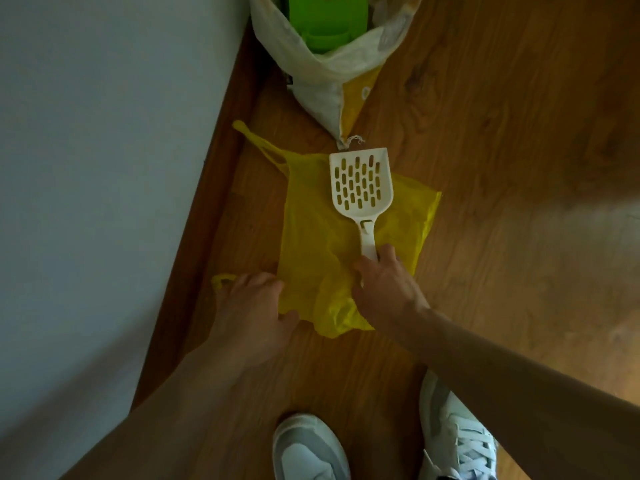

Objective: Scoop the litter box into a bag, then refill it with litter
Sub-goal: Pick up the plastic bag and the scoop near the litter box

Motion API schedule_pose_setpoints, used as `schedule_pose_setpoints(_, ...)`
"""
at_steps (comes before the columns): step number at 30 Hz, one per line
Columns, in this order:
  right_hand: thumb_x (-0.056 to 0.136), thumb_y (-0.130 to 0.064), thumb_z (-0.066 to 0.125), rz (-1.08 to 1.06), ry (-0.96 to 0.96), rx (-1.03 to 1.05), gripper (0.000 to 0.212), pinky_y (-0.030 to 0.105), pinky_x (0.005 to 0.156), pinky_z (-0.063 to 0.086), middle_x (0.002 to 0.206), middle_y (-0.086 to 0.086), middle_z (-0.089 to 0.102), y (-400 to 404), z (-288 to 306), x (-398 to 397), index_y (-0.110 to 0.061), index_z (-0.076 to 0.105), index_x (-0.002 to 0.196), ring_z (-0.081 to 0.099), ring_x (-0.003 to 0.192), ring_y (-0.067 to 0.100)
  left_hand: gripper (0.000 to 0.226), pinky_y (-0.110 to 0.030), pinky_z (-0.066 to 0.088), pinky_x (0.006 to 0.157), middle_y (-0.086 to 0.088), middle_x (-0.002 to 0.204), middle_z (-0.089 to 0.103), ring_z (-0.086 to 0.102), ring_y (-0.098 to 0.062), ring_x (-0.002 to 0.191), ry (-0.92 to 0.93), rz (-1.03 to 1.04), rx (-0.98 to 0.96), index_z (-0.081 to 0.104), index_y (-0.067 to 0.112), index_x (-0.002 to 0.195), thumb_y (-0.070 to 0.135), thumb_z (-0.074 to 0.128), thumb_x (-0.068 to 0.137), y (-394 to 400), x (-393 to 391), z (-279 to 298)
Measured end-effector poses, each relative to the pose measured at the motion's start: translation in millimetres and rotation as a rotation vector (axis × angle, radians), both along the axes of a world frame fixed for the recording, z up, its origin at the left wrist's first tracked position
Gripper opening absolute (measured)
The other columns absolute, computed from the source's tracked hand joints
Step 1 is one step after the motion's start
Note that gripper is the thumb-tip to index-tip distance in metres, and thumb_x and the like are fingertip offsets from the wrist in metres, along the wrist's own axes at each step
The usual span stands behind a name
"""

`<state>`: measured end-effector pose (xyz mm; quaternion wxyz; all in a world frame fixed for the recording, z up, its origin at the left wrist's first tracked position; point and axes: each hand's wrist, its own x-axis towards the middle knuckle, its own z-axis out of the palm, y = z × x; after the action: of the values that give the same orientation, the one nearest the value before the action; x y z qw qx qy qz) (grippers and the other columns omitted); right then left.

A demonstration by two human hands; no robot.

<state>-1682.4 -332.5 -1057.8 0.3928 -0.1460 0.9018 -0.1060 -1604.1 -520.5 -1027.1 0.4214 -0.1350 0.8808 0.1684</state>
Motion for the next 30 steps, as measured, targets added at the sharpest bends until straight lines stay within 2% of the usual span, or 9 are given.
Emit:
schedule_pose_setpoints(3, 0.093, -0.008, 0.054, -0.02, 0.051, -0.042, 0.024, 0.036, 0.075, 0.055, 0.11, 0.01, 0.043, 5, 11, -6, -0.015, 0.056, 0.116, 0.052, 0.086, 0.022, 0.055, -0.042, 0.039, 0.108, 0.0, 0.143, 0.052, 0.049, -0.019, 0.127, 0.119, 0.132, 0.048, 0.053, 0.015, 0.14, 0.048, 0.051, 0.096, 0, 1, 11)
schedule_pose_setpoints(7, 0.091, -0.002, 0.051, -0.054, 0.105, -0.094, 0.023, 0.036, 0.067, 0.055, 0.104, 0.008, 0.044, 23, 46, -10, -0.016, 0.055, 0.109, 0.052, 0.08, 0.021, 0.04, -0.035, 0.048, 0.093, -0.001, 0.125, 0.063, 0.057, -0.018, 0.112, 0.317, 0.221, 0.102, 0.066, 0.012, 0.125, 0.029, 0.07, 0.09, 4, -5, 47)
schedule_pose_setpoints(11, 0.095, -0.014, 0.051, -0.079, 0.199, -0.123, 0.011, 0.027, 0.058, 0.05, 0.096, 0.002, 0.042, 47, 94, -20, -0.025, 0.049, 0.099, 0.048, 0.071, 0.014, 0.027, -0.028, 0.044, 0.077, 0.001, 0.103, 0.067, 0.062, -0.018, 0.095, 0.507, 0.167, 0.124, 0.072, 0.016, 0.102, 0.016, 0.082, 0.077, 9, -20, 100)
schedule_pose_setpoints(15, 0.098, -0.018, 0.048, -0.108, 0.261, -0.139, 0.011, 0.019, 0.053, 0.038, 0.096, 0.0, 0.043, 73, 154, -32, -0.022, 0.054, 0.106, 0.045, 0.071, 0.01, 0.026, -0.019, 0.039, 0.066, 0.007, 0.092, 0.064, 0.06, -0.014, 0.081, 0.598, 0.092, 0.161, 0.069, 0.021, 0.09, 0.007, 0.082, 0.074, 21, -39, 165)
schedule_pose_setpoints(17, 0.096, -0.011, 0.051, -0.132, 0.276, -0.141, 0.024, 0.022, 0.056, 0.046, 0.103, 0.003, 0.049, 85, 190, -41, -0.023, 0.051, 0.117, 0.047, 0.075, 0.011, 0.029, -0.021, 0.04, 0.063, 0.009, 0.092, 0.063, 0.058, -0.014, 0.078, 0.632, 0.036, 0.166, 0.067, 0.023, 0.09, 0.004, 0.083, 0.073, 28, -52, 200)
schedule_pose_setpoints(21, 0.094, -0.01, 0.056, -0.223, 0.308, -0.183, 0.047, 0.031, 0.076, 0.055, 0.124, 0.004, 0.053, 103, 278, -60, -0.019, 0.038, 0.136, 0.053, 0.092, 0.016, 0.036, -0.024, 0.042, 0.061, 0.009, 0.089, 0.062, 0.051, -0.009, 0.074, 0.71, -0.053, 0.182, 0.066, 0.023, 0.09, 0.0, 0.084, 0.069, 43, -78, 285)
schedule_pose_setpoints(25, 0.097, -0.023, 0.05, -0.265, 0.374, -0.181, 0.033, 0.02, 0.071, 0.046, 0.108, -0.006, 0.055, 121, 374, -86, -0.02, 0.047, 0.13, 0.05, 0.082, 0.007, 0.04, -0.02, 0.034, 0.065, 0.009, 0.09, 0.06, 0.036, -0.003, 0.075, 0.789, -0.138, 0.172, 0.065, 0.023, 0.089, -0.002, 0.086, 0.064, 55, -98, 387)
schedule_pose_setpoints(28, 0.098, -0.028, 0.045, -0.264, 0.438, -0.182, 0.026, 0.019, 0.07, 0.041, 0.098, -0.012, 0.048, 133, 454, -103, -0.022, 0.052, 0.122, 0.046, 0.079, 0.005, 0.037, -0.025, 0.035, 0.068, 0.008, 0.091, 0.061, 0.048, -0.007, 0.08, 0.875, -0.224, 0.15, 0.064, 0.022, 0.091, -0.001, 0.083, 0.068, 58, -111, 469)
schedule_pose_setpoints(30, 0.099, -0.034, 0.042, -0.291, 0.476, -0.179, 0.023, 0.02, 0.074, 0.041, 0.1, -0.013, 0.049, 148, 510, -112, -0.025, 0.051, 0.119, 0.045, 0.082, 0.004, 0.02, -0.026, 0.037, 0.071, 0.009, 0.093, 0.06, 0.054, -0.011, 0.082, 0.92, -0.273, 0.144, 0.062, 0.025, 0.093, 0.012, 0.068, 0.079, 67, -117, 527)
